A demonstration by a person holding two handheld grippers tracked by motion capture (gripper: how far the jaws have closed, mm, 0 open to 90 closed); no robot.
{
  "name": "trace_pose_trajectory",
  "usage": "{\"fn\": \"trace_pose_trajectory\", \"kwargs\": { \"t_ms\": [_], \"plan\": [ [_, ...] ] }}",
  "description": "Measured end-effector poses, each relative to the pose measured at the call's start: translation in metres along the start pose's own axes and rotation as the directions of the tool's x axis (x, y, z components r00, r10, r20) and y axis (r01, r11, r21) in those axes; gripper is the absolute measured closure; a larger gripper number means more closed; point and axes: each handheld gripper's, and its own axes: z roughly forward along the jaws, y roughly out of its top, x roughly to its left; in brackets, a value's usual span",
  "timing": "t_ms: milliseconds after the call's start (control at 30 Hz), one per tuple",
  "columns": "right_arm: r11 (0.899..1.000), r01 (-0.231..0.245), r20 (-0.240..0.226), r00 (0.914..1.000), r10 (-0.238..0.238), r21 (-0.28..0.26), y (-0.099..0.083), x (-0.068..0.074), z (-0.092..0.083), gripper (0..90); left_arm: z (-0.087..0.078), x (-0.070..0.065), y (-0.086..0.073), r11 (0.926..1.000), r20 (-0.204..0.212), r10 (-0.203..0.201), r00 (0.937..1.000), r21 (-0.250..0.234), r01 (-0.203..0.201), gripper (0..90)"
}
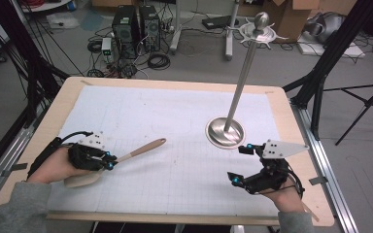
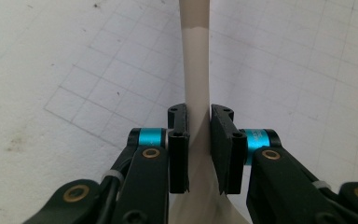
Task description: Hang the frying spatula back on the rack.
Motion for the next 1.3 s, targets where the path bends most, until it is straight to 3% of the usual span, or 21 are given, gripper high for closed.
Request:
{"fn": "trace_pose_trajectory", "kwargs": {
  "t_ms": [267,400,1000,1167,1300],
  "plan": [
    [1.000,-0.002,-0.003,1.0000,0.001,-0.002,0.000,0.000,0.000,5.7,-0.003,-0.001,0.004,0.9995,-0.008,-0.013,0.9999,-0.028,0.012,77.0],
    [1.000,0.003,-0.003,1.0000,-0.003,-0.002,0.000,-0.001,0.000,5.6,-0.003,-0.001,0.007,0.9979,-0.015,-0.040,0.9991,-0.051,0.040,77.1],
    [1.000,0.007,-0.011,0.9999,-0.007,-0.020,0.002,0.001,0.000,5.6,-0.008,-0.006,0.024,0.9918,-0.015,-0.030,0.9994,-0.125,0.028,77.1],
    [1.000,0.002,-0.014,0.9999,-0.003,-0.018,0.001,0.000,0.000,5.7,-0.008,-0.006,0.029,0.9911,-0.007,-0.017,0.9998,-0.132,0.016,77.0],
    [1.000,0.000,-0.013,0.9999,0.000,-0.030,0.002,0.001,-0.002,5.6,-0.010,-0.005,0.033,0.9866,0.010,-0.023,0.9997,-0.162,0.024,77.1]
  ]
}}
